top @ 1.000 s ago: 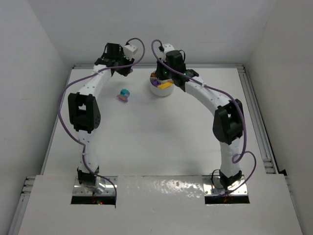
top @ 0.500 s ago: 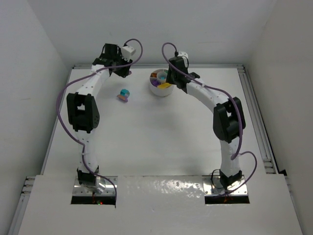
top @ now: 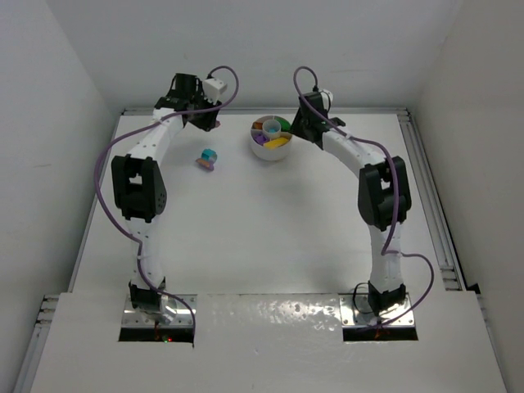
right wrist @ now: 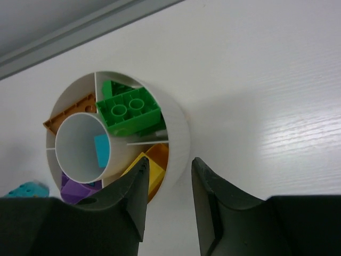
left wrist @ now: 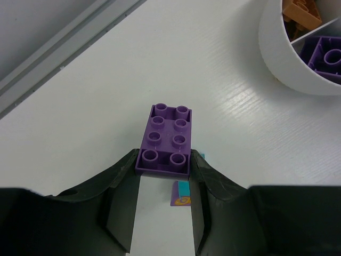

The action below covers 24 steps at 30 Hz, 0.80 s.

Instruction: Sort the legos into containers by color

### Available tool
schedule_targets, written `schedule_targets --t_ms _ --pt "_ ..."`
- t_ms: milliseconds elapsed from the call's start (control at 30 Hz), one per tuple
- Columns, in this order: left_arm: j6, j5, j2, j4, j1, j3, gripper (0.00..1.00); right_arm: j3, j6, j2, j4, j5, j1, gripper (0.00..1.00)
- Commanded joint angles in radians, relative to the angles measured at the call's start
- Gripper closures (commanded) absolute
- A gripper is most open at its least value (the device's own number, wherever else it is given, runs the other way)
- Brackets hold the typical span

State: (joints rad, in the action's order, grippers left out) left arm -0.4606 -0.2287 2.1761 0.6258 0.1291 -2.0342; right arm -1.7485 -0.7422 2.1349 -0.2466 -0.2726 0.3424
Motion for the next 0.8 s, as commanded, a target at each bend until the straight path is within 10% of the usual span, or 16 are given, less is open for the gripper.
schedule_targets --t_ms 0,767 --pt "0.02 -0.015 -0.075 -0.018 -0.011 -0.004 1.0 -0.032 -0.022 0.031 0.015 0.041 0.013 0.64" --pt "0.025 -0.024 -0.087 -0.005 -0.019 0.005 1.0 -0.016 0.029 0.095 0.115 0.064 0.01 0.93"
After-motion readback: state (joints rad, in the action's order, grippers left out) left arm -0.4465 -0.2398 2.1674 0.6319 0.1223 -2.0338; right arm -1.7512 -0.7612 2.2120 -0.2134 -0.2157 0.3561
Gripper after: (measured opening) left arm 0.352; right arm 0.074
